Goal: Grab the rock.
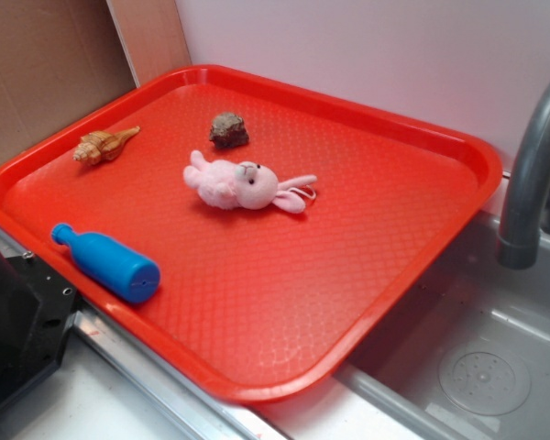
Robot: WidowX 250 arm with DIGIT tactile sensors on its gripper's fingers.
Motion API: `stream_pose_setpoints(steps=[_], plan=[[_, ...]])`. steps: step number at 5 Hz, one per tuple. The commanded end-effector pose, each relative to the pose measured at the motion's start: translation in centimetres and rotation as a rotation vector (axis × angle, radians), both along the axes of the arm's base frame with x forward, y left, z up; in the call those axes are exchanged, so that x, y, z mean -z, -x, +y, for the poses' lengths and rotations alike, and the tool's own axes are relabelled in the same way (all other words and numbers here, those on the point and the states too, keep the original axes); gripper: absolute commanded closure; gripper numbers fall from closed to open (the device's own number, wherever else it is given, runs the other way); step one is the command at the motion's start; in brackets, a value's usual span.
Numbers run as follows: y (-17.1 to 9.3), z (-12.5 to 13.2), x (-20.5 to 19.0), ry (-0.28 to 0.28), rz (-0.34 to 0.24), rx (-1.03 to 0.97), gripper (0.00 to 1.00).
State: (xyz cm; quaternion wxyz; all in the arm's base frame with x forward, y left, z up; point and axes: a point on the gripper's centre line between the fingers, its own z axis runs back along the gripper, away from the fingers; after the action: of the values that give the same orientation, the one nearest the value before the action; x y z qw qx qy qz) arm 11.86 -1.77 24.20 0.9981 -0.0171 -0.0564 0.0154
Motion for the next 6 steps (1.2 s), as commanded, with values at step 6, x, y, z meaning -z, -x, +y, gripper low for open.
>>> stream_pose_setpoints(steps=[6], plan=[[-4.6,2.9,2.8,0.107,-0.039,-0.223,0.00]])
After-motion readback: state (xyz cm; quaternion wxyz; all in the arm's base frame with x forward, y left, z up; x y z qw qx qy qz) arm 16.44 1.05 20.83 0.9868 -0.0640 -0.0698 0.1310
